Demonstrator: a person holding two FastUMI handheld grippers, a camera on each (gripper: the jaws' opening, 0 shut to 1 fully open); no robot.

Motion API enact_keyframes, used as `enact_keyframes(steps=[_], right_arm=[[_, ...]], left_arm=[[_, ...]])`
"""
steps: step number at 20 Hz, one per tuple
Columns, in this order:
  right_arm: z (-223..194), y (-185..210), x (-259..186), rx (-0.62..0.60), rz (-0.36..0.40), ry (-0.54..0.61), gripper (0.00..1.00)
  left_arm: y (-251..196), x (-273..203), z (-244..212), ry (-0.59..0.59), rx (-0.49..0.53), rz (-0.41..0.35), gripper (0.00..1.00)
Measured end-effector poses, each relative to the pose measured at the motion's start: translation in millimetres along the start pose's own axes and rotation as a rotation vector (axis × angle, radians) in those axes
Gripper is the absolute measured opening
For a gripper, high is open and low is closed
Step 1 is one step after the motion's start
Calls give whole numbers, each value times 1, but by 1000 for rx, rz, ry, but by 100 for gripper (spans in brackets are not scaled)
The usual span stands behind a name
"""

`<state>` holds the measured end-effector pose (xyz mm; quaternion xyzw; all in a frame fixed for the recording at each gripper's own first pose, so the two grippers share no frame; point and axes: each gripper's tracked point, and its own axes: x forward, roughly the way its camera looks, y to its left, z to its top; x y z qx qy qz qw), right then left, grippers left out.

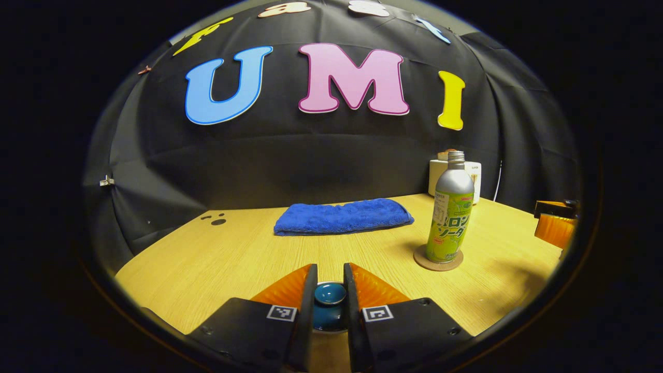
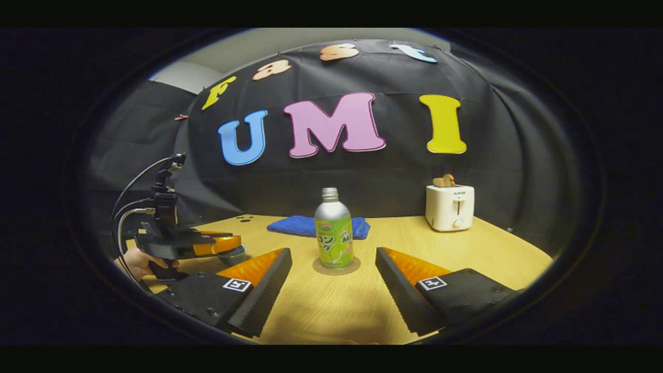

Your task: Open the teacup lid with one hand, grasp the water bottle and pour water into the teacup with the other hand; after pouring, place the water bottle on the coaster and then close the teacup lid.

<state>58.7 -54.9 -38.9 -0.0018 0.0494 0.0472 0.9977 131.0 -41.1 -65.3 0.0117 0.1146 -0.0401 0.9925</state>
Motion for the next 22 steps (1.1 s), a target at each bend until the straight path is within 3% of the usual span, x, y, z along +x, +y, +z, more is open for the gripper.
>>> enact_keyframes(steps=[6, 7, 9, 14, 17, 19, 22], right_arm=[[-13, -4, -3, 35, -4, 27, 100], [-14, -5, -3, 38, -8, 29, 100], [-15, -8, -3, 35, -14, 31, 100], [-25, -6, 0, 35, -12, 55, 100], [-29, -3, 0, 32, -10, 68, 100], [-29, -1, 0, 30, -8, 75, 100], [-22, 7, -1, 23, -3, 62, 100]], left_arm=[[1, 4, -5, 12, -1, 7, 29], [2, 4, -5, 14, 2, 10, 36], [3, 5, -6, 16, 5, 16, 34], [1, 1, -1, -9, -23, 19, 41], [3, -12, 8, -35, -34, 27, 77], [2, -24, 14, -55, -41, 26, 90], [0, -50, 28, -103, -40, 38, 94]])
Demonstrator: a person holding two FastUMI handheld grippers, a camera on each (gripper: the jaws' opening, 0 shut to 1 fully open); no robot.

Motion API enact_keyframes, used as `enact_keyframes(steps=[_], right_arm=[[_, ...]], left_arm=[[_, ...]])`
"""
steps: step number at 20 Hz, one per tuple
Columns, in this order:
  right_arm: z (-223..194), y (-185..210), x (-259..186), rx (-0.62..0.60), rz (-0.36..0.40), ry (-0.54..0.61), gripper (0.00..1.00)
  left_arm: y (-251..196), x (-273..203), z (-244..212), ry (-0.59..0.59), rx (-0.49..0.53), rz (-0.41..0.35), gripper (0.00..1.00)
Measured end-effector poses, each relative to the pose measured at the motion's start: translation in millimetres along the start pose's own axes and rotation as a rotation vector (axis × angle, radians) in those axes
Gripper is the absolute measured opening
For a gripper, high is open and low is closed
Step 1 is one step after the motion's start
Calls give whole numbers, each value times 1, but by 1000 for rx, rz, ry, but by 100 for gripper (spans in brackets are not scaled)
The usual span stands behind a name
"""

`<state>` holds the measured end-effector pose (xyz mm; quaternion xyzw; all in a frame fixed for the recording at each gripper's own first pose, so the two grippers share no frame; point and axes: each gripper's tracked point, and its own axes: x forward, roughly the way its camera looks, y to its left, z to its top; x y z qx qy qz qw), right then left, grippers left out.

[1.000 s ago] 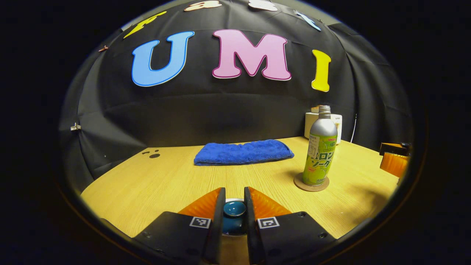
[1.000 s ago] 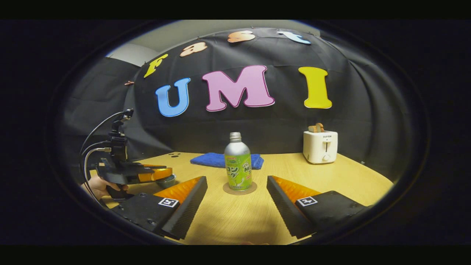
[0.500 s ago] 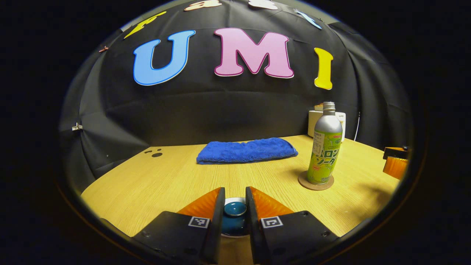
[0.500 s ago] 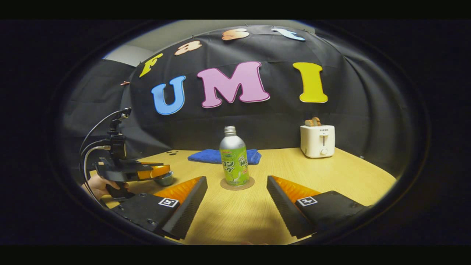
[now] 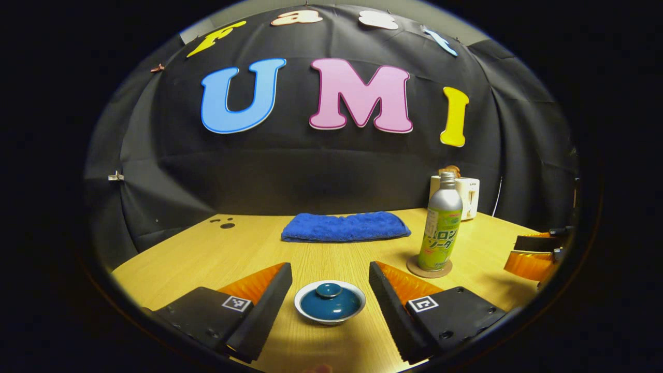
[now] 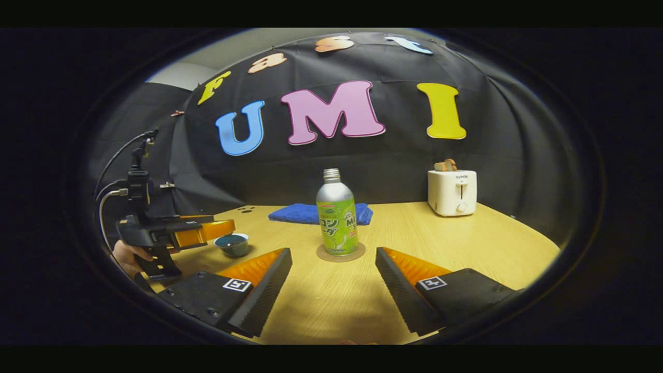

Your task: Open the teacup lid with one hand, grasp the water bottle and pour water into the teacup with the other hand; after pouring, place the water bottle on the coaster and then close the teacup lid.

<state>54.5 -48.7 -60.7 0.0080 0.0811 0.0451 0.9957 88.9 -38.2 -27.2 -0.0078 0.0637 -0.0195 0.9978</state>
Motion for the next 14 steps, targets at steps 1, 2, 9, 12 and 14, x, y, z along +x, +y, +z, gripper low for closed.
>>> enact_keyframes(steps=[1, 2, 9, 12, 14], right_arm=[[2, 0, 1, -9, -7, -3, 100], [2, 1, 1, -20, -12, 1, 100], [10, 19, -11, -29, 8, -6, 100], [11, 21, -15, -44, 4, -3, 100], [13, 25, -19, -42, 7, -12, 100]], left_arm=[[0, -8, 6, -19, -5, 8, 94], [0, -16, 12, -39, -15, 14, 94], [7, -74, 36, -148, -74, 56, 94], [21, -90, 27, -173, -122, 93, 94], [24, -93, 15, -158, -163, 91, 95]])
